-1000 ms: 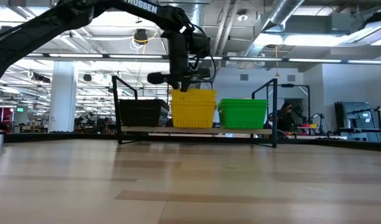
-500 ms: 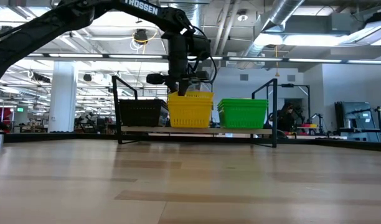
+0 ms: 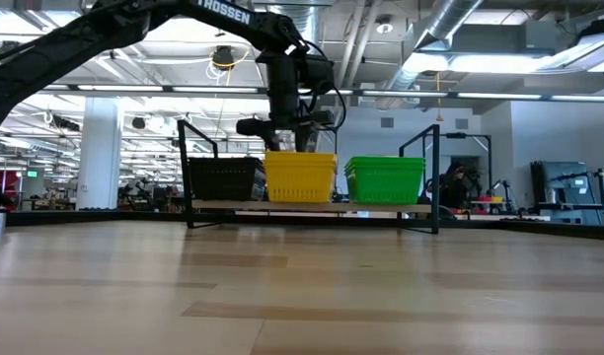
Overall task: Stack baskets on shelf by color
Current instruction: Stack the yellow bin on top of the stacked yellow bins on the shelf, then adjust the stacked bins on the shelf
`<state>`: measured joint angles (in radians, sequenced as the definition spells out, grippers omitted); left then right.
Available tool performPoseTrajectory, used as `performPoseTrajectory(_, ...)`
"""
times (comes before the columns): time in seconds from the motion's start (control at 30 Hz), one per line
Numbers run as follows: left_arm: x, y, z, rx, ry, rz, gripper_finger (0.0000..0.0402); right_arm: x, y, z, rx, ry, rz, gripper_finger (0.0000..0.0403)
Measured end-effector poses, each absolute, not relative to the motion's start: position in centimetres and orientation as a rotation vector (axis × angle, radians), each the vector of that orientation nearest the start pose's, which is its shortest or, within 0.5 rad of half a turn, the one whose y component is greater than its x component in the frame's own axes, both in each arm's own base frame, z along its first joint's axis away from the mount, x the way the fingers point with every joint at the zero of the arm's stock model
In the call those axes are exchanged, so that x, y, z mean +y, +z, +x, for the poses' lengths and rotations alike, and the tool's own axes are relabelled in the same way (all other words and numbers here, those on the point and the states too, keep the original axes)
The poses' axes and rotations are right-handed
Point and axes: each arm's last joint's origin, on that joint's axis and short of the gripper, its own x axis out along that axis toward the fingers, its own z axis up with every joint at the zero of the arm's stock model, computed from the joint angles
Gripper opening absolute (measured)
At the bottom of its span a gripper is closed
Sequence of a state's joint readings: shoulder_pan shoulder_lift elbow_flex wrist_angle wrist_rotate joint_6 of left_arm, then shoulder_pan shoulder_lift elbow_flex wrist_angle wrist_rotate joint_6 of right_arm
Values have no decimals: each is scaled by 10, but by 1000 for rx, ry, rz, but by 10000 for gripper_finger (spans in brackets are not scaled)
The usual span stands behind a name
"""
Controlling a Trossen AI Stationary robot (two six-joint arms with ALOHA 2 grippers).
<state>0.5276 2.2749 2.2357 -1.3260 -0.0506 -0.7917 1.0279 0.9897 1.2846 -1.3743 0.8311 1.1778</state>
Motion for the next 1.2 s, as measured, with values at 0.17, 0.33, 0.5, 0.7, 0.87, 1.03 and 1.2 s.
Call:
performPoseTrajectory(0.17,232,271,393,1123,944,-967,176,103,376,87,616,-204,273,82)
performPoseTrajectory(0.33,228,291,389,1115,951,-917,171,104,377,88,609,-199,287,82)
performPoseTrajectory(0.5,219,311,382,1069,958,-884,169,105,377,88,608,-198,289,82)
performPoseTrajectory(0.7,177,324,397,1061,883,-784,169,104,377,88,608,-200,288,82)
performPoseTrajectory(0.87,107,337,418,1041,807,-545,169,104,377,88,609,-193,266,82)
performPoseTrajectory(1.03,23,352,424,985,712,-340,169,103,378,88,598,-167,184,80)
performPoseTrajectory(1.2,-50,364,411,938,649,-178,169,95,384,84,546,-137,82,37)
